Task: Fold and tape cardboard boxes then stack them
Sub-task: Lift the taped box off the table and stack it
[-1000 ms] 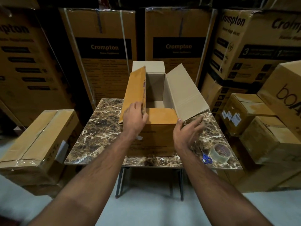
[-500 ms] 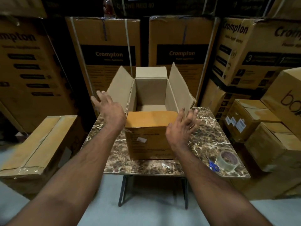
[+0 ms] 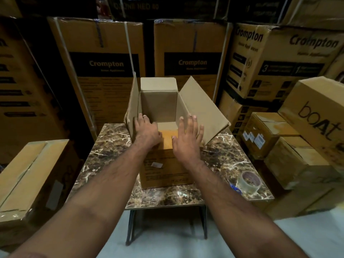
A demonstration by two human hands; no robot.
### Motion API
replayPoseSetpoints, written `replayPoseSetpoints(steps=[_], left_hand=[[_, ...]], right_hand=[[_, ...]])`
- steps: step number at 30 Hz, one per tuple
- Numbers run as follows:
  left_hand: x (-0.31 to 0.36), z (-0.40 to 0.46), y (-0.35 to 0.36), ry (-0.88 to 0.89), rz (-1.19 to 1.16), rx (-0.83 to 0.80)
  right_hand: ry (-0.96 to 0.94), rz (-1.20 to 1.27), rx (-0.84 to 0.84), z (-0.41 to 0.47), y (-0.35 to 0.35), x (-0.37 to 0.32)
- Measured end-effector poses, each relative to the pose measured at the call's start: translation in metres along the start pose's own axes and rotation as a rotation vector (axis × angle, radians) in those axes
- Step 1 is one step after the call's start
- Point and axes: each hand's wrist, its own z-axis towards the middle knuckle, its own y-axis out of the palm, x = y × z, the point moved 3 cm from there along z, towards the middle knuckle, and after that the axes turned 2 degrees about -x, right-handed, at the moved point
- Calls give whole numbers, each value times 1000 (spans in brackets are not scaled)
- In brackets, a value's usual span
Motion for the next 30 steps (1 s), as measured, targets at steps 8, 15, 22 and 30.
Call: replayPoseSetpoints(steps=[8, 15, 22, 30], left_hand=[[-35, 38, 1, -132, -58, -67], [-45, 118, 4, -142, -40, -83], [-57, 226, 23, -118, -61, -2], [-71, 313, 37, -170, -82, 133]], right_hand=[[-52, 69, -238, 83, 4, 9], [-118, 122, -385, 209, 52, 17], [-110, 273, -464, 336, 151, 28], [410, 757, -345, 444, 225, 56]])
